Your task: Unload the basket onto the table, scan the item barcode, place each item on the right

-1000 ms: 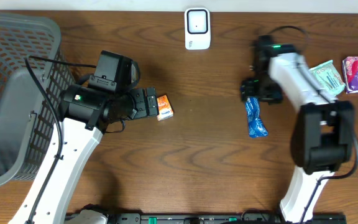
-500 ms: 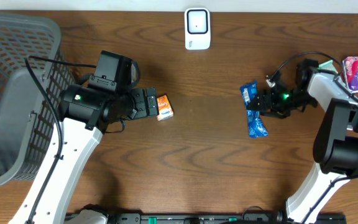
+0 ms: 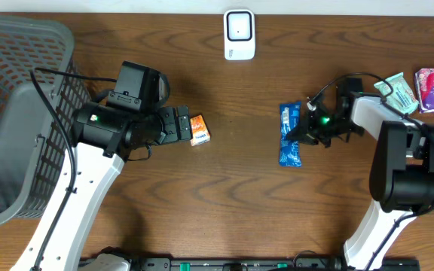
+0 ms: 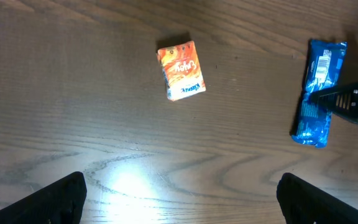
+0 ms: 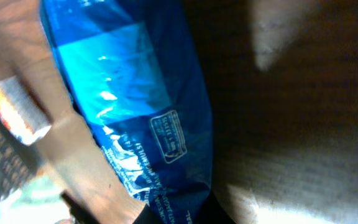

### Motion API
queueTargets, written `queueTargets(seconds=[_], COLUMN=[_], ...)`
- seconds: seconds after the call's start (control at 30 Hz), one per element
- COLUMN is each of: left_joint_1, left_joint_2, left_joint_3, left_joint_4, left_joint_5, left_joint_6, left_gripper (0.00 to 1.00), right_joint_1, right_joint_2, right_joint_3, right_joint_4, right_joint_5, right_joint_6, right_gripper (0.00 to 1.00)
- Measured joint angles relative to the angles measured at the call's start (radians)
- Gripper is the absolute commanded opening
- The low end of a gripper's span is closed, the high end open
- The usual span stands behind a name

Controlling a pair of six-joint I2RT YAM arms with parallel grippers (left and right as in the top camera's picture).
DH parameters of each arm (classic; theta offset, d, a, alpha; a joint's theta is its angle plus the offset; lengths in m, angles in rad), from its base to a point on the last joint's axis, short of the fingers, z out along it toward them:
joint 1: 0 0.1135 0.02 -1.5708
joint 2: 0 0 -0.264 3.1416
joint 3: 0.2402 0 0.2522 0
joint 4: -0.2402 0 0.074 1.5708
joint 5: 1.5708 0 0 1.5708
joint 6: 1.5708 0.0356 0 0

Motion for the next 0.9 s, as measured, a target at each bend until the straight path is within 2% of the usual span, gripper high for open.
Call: queueTargets(seconds=[0.17,0.37,0.5,0.63,0.73,0.9], left_joint_1=[0.000,0.000,0.000,0.000,0.000,0.000], left_joint_2=[0.000,0.000,0.000,0.000,0.000,0.000], left_joint_3=[0.000,0.000,0.000,0.000,0.000,0.000], left_joint_4=[0.000,0.000,0.000,0.000,0.000,0.000], left_joint_5=[0.000,0.000,0.000,0.000,0.000,0.000], left_joint_6=[0.000,0.000,0.000,0.000,0.000,0.000], left_gripper=[0.98,0.98,0.98,0.98,0.98,0.98], right_joint_1=[0.153,0.311,0.404,0.463,0.476,0.480], right_joint_2=[-0.102,-0.276,-0.387,-0.348,-0.281,-0.130], right_joint_3=[-0.001,-0.011,-0.011,-0.011,-0.011,-0.011], right_joint_4=[-0.027,-0.068,-0.152,-0.158,-0.149,-0.124], right_joint_5=[0.306,0.656,1.027,1.297,1.421,1.495], right_joint_6=[0.193,0.315,0.413,0.452,0.462,0.467], right_gripper=[0.01,0.01,0.01,0.01,0.01,0.02])
